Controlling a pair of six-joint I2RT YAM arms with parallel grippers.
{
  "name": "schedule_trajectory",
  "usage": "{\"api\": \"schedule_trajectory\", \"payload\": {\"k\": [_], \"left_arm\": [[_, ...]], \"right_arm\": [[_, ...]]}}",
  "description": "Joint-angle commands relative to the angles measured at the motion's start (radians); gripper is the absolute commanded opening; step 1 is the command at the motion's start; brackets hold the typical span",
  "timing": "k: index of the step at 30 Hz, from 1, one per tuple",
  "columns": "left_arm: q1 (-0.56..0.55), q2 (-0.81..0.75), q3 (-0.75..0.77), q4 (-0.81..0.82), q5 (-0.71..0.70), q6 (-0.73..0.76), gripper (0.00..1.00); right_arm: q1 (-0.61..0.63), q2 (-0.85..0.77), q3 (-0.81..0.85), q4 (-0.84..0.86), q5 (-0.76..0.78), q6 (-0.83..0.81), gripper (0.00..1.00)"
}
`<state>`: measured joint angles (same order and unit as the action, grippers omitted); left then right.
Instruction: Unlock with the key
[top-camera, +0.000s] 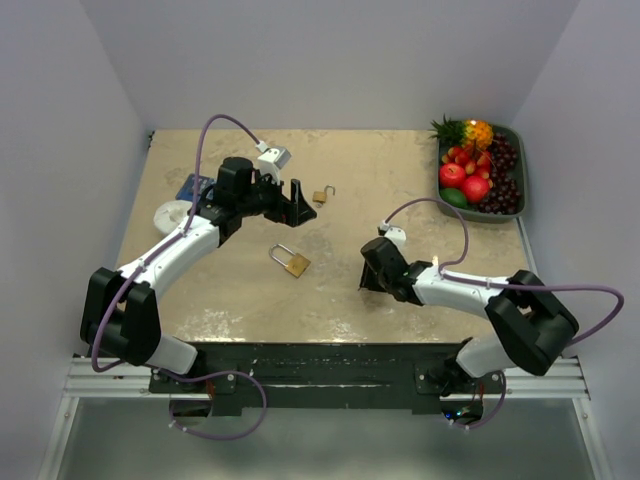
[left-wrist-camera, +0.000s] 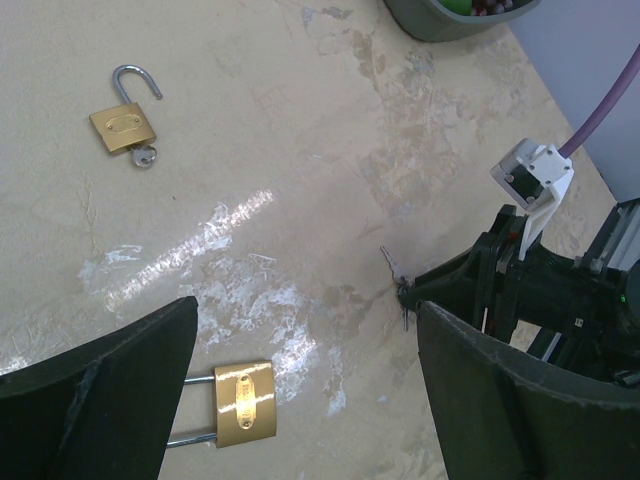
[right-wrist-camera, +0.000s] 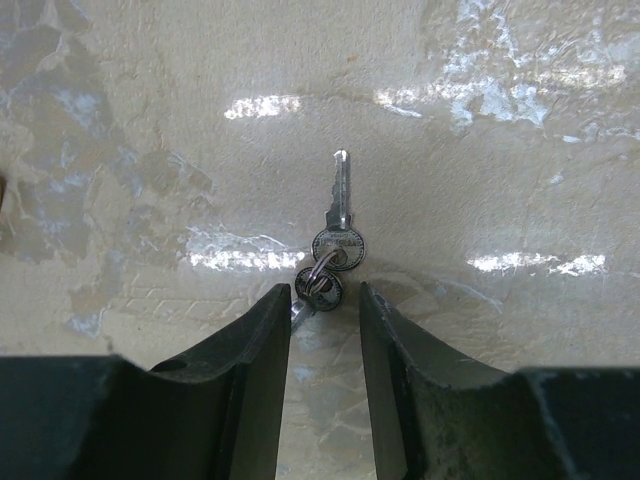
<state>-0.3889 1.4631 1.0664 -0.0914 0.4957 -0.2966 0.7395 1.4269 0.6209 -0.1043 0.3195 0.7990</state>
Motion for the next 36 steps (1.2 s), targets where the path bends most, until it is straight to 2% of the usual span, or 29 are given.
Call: {"api": "schedule_trajectory", "payload": {"k": [1, 6, 9, 15, 17, 23, 27, 36], "left_arm": [[-0.004, -0.035, -0.005, 0.038, 0.026, -0.013, 0.94], [-0.005, -0.035, -0.005, 0.038, 0.026, -0.013, 0.94], [-0.005, -0.033, -0.005, 0.038, 0.024, -0.012, 0.94], [-0.008, -0.032, -0.006, 0.039, 0.026, -0.004, 0.94], [-0.014, -0.032, -0.008, 0.042, 0.03, 0.001, 0.94], [-0.041, -0.032, -0.013, 0.058, 0.049, 0.016, 0.94], [-0.056, -0.033, -0.016, 0.076, 0.085, 0.024, 0.94], [-0.059, -0.035, -0.06, 0.283, 0.417, -0.039, 0.93]], "right_arm": [[0.004, 0.018, 0.036, 0.014, 0.053, 0.0, 0.38], [0.003, 0.044, 0.042, 0.009, 0.082, -0.001, 0.36], [0.004, 0.049, 0.042, 0.011, 0.076, -0.001, 0.3], [0.004, 0.014, 0.056, 0.0, 0.073, -0.001, 0.1], [0.003, -0.012, 0.06, -0.011, 0.066, 0.002, 0.0], [0.004, -0.108, 0.083, -0.014, 0.004, 0.017, 0.0], [0.003, -0.195, 0.088, 0.029, -0.075, -0.056, 0.0], [0.0, -0.348, 0.097, 0.153, -0.315, -0.297, 0.0]]}}
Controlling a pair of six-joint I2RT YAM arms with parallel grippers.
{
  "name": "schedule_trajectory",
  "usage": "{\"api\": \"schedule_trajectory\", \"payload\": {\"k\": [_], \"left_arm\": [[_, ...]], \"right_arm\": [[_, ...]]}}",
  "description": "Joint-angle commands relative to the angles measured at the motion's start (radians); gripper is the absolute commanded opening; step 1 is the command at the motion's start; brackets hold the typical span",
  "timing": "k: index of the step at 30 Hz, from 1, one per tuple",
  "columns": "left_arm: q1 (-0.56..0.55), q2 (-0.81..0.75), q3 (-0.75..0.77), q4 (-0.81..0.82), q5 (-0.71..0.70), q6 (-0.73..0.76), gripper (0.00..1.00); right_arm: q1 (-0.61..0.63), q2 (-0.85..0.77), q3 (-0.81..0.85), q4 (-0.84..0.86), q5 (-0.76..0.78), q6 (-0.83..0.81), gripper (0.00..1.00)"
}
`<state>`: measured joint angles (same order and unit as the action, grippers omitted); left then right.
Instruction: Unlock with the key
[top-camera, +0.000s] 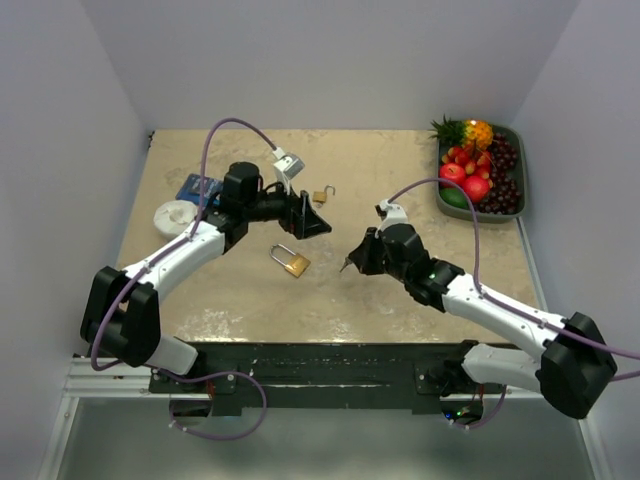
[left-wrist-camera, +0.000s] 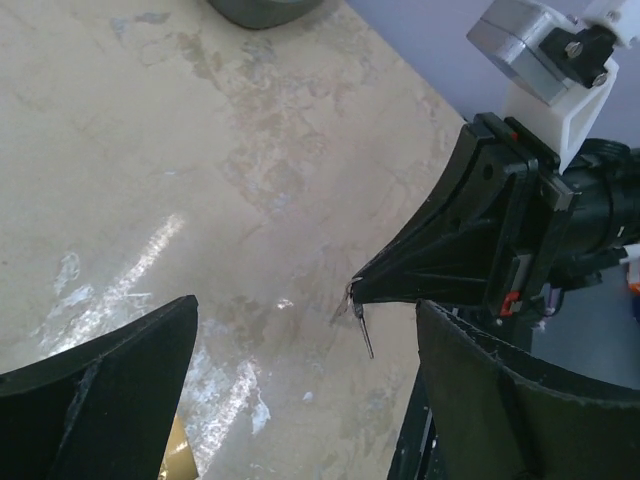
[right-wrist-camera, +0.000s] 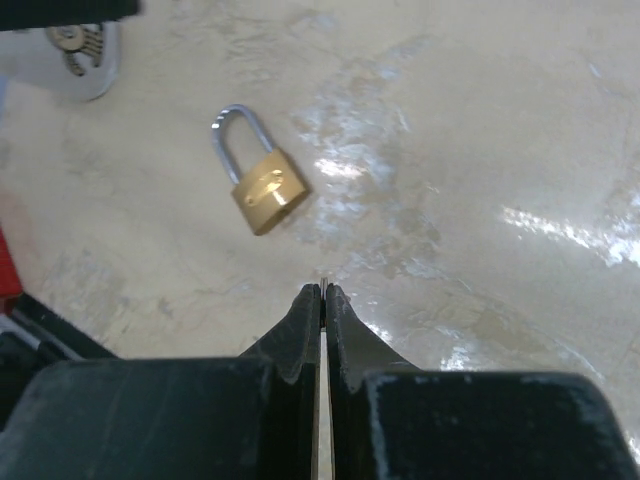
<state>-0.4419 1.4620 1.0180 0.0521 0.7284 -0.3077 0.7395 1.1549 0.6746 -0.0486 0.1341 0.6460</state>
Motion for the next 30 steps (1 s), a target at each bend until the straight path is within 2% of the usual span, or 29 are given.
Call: {"api": "schedule_trajectory", "payload": {"k": [1, 8, 10, 11, 12, 14, 15, 17, 18, 21, 26, 30], "left_arm": [[-0.009, -0.034, -0.016, 0.149, 0.195, -0.034, 0.93], [-0.066, -0.017, -0.018, 0.169, 0.298, -0.01, 0.93], [-0.067, -0.009, -0.032, 0.238, 0.371, -0.063, 0.93], [-0.066, -0.009, -0.045, 0.285, 0.396, -0.098, 0.93], [-0.067, -0.009, -0.074, 0.402, 0.448, -0.137, 0.93], [-0.07, -0.009, -0.107, 0.536, 0.502, -0.273, 0.93], [-0.072, -0.009, -0.133, 0.671, 0.55, -0.321, 0.93], [-0.077, -0.009, -0.159, 0.825, 0.595, -0.482, 0.93], [-0.078, -0.008, -0.186, 1.002, 0.623, -0.607, 0.94], [-0.081, 0.011, -0.21, 1.231, 0.655, -0.769, 0.95], [-0.112, 0.05, -0.214, 1.434, 0.678, -0.909, 0.92], [-0.129, 0.072, -0.216, 1.517, 0.689, -0.996, 0.88]], "right_arm": [[-0.002, -0.104, 0.048, 0.113, -0.192, -0.161, 0.0], [-0.015, -0.168, 0.092, 0.156, -0.433, -0.226, 0.0], [-0.028, -0.175, 0.095, 0.19, -0.505, -0.22, 0.0], [-0.035, -0.181, 0.1, 0.199, -0.568, -0.217, 0.0], [-0.041, -0.184, 0.109, 0.204, -0.591, -0.215, 0.0], [-0.046, -0.19, 0.12, 0.208, -0.631, -0.212, 0.0], [-0.049, -0.196, 0.128, 0.207, -0.651, -0.213, 0.0], [-0.061, -0.205, 0.134, 0.202, -0.671, -0.213, 0.0], [-0.068, -0.211, 0.135, 0.201, -0.697, -0.213, 0.0], [-0.091, -0.224, 0.141, 0.205, -0.75, -0.21, 0.0], [-0.107, -0.236, 0.152, 0.213, -0.798, -0.206, 0.0], [-0.117, -0.25, 0.145, 0.242, -0.815, -0.187, 0.0]]}}
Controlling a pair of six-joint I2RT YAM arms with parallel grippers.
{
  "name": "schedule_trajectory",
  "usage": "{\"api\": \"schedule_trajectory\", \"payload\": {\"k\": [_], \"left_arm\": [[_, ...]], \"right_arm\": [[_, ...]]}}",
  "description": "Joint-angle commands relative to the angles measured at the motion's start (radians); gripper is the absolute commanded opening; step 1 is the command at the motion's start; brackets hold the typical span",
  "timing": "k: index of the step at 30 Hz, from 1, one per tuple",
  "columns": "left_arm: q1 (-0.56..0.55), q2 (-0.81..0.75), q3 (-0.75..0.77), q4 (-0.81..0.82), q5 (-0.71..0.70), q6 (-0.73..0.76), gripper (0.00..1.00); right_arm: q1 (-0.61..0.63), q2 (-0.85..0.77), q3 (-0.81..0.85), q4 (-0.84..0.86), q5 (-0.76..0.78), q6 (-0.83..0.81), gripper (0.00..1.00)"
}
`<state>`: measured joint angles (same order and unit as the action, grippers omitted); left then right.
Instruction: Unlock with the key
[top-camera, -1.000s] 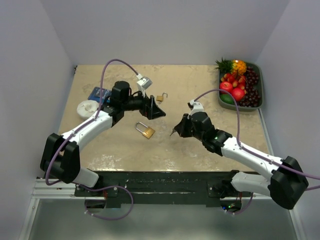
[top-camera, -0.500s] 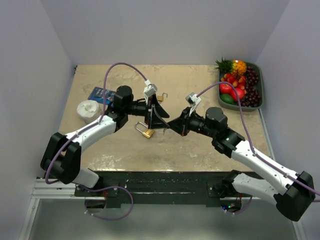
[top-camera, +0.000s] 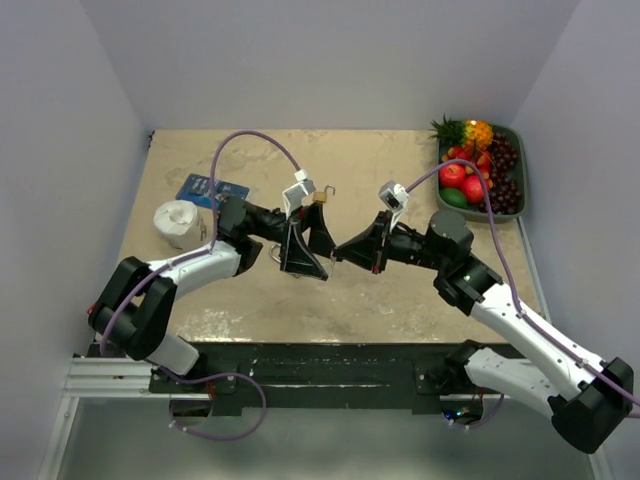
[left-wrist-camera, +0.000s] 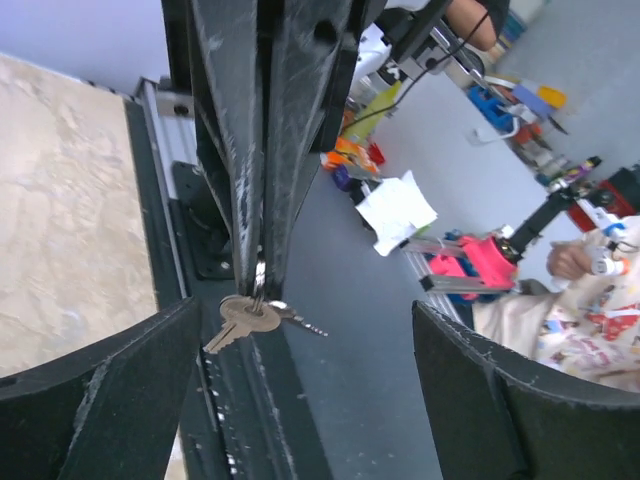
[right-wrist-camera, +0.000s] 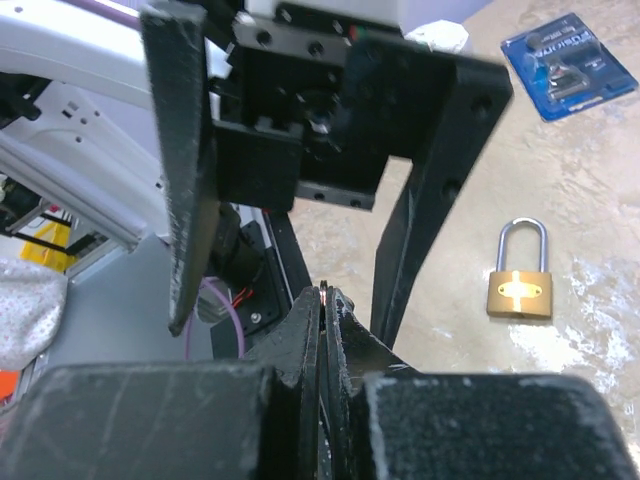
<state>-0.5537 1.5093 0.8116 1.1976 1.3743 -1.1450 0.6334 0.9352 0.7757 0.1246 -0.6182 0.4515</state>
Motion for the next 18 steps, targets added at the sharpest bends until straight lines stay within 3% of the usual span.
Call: {"api": "schedule_trajectory", "payload": {"k": [1, 11, 18], "left_arm": [[-0.018, 0.028, -0.009, 0.384, 0.043, -0.17, 0.87], [-0.023, 0.051, -0.006, 0.516, 0.035, -0.259, 0.59], [-0.023, 0.097, 0.003, 0.698, 0.011, -0.409, 0.66]], "right_arm": [[-0.014, -0.029, 0.039, 0.079, -0.072, 0.015, 0.0], [-0.026, -0.033, 0.034, 0.101, -0.094, 0.036, 0.0], [-0.028, -0.024, 0.022, 0.141, -0.12, 0.064, 0.0]]}}
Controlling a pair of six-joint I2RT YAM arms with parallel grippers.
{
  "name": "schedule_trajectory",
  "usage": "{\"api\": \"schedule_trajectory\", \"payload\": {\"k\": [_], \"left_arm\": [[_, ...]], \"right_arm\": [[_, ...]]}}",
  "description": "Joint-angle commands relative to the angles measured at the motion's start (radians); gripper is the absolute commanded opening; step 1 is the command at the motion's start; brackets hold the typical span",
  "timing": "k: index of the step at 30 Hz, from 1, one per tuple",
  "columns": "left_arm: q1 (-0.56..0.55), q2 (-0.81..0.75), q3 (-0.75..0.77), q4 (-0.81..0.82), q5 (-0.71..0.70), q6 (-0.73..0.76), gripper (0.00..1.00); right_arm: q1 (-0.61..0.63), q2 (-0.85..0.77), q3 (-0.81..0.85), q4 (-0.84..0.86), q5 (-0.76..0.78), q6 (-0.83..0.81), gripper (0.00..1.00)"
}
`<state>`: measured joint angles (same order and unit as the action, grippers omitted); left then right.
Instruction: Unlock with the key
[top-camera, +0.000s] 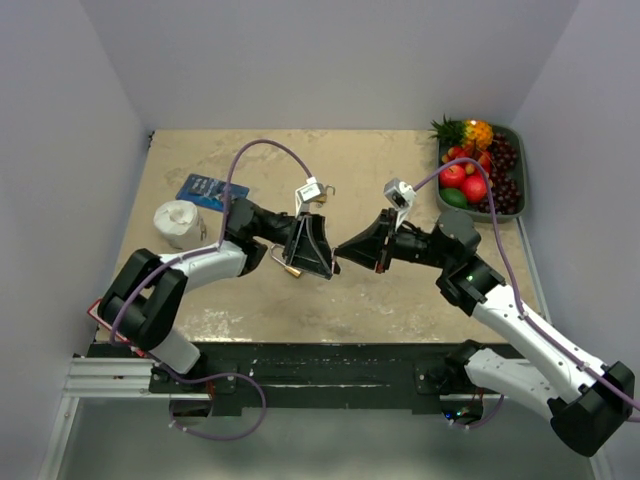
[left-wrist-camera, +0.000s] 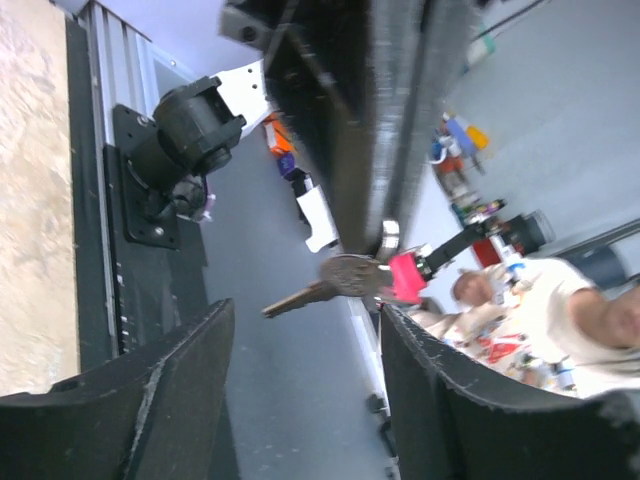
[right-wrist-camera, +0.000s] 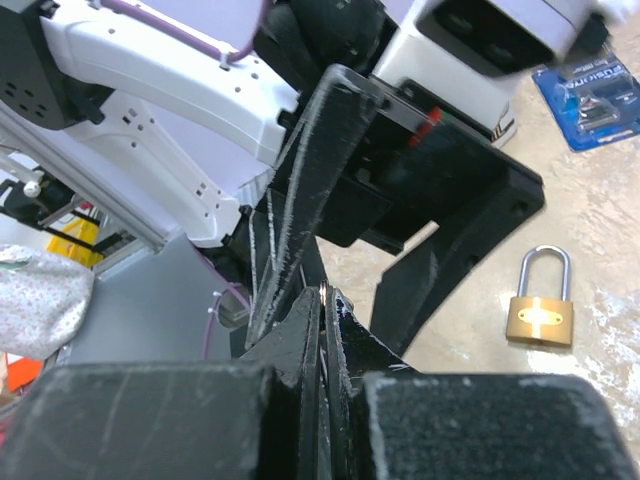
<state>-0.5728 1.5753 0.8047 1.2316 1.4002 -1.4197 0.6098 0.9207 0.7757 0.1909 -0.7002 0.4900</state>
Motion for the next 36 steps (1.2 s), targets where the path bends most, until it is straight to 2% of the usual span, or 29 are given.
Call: {"api": "schedule_trajectory", "payload": {"k": [1, 12, 17, 21, 24, 25, 26, 27, 28, 29, 30, 31, 36], "left_arm": [[-0.006, 0.035, 0.013, 0.664, -0.015, -0.136, 0.66], [-0.004, -0.009, 0.019, 0.661, -0.023, -0.104, 0.65], [-0.001, -0.047, 0.005, 0.553, -0.029, -0.001, 0.78], [-0.001, -0.081, 0.001, 0.477, -0.04, 0.071, 0.82], [-0.001, -0.133, -0.007, 0.298, -0.067, 0.233, 0.82], [-0.002, -0.17, -0.007, 0.134, -0.078, 0.299, 0.82], [-0.002, -0.191, 0.002, 0.03, -0.101, 0.455, 0.82], [-0.001, -0.214, 0.01, -0.08, -0.113, 0.541, 0.82], [-0.002, -0.253, 0.039, -0.31, -0.127, 0.632, 0.82], [-0.001, -0.268, 0.054, -0.421, -0.154, 0.798, 0.82], [-0.002, -0.277, 0.068, -0.499, -0.161, 0.849, 0.82], [-0.002, -0.284, 0.077, -0.541, -0.161, 0.869, 0.82], [-0.004, -0.262, 0.053, -0.416, -0.112, 0.768, 0.74]], "right_arm": [[-0.004, -0.01, 0.022, 0.081, -0.041, 0.03, 0.0], [-0.004, 0.012, -0.007, 0.117, -0.035, 0.056, 0.0], [-0.012, 0.004, -0.007, 0.11, -0.004, 0.059, 0.0], [-0.012, 0.01, -0.018, 0.145, -0.028, 0.084, 0.0], [-0.012, 0.01, -0.026, 0.171, -0.041, 0.107, 0.0], [-0.012, 0.007, -0.027, 0.174, -0.041, 0.113, 0.0], [-0.012, 0.007, -0.027, 0.18, -0.044, 0.116, 0.0], [-0.012, 0.007, -0.029, 0.18, -0.044, 0.117, 0.0], [-0.013, 0.004, -0.029, 0.183, -0.044, 0.12, 0.0], [-0.013, 0.003, -0.03, 0.191, -0.045, 0.124, 0.0], [-0.012, 0.003, -0.032, 0.2, -0.048, 0.128, 0.0], [-0.012, 0.004, -0.036, 0.208, -0.054, 0.14, 0.0], [-0.013, 0.004, -0.036, 0.226, -0.059, 0.151, 0.0]]}}
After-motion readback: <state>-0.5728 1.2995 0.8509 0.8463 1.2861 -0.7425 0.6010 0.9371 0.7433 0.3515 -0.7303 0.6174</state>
